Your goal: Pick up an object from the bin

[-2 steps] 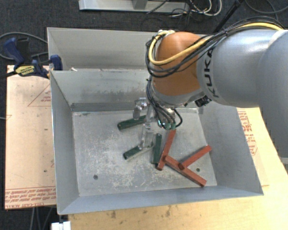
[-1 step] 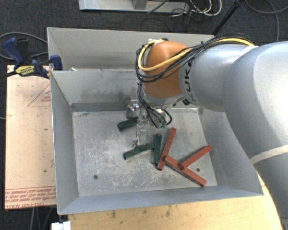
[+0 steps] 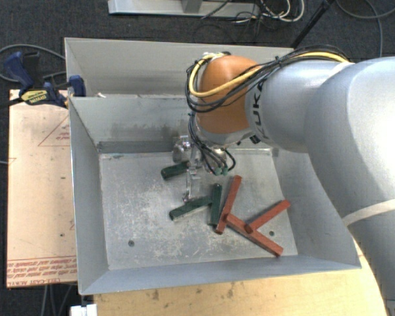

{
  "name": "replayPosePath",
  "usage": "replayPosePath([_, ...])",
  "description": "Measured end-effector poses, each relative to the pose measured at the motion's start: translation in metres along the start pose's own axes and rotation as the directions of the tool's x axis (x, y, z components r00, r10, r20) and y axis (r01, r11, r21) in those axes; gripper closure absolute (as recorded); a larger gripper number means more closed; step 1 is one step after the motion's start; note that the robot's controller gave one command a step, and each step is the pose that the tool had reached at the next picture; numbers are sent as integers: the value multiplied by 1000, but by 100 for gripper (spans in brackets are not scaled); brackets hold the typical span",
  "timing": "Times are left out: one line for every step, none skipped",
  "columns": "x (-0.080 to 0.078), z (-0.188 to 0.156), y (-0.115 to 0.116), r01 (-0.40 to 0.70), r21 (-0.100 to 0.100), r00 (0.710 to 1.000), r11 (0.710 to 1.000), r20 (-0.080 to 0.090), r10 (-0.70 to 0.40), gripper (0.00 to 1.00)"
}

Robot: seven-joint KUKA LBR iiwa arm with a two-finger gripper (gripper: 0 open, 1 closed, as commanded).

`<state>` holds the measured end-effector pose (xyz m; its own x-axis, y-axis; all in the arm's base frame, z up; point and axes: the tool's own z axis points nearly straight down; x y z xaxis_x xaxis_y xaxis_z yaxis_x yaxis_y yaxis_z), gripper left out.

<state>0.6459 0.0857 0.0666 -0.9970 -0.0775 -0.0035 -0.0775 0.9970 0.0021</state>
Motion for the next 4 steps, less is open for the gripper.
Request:
replayPosePath([-1, -1, 0, -1, 0, 1000, 1000, 0, 1, 0])
replayPosePath([-2, -1, 1, -3, 0, 1000, 1000, 0, 3, 0])
replayPosePath([-2, -2, 1, -5, 0, 1000, 1000, 0, 5, 0])
replayPosePath([-3, -3, 1, -6, -1, 1000, 1000, 2, 6, 100])
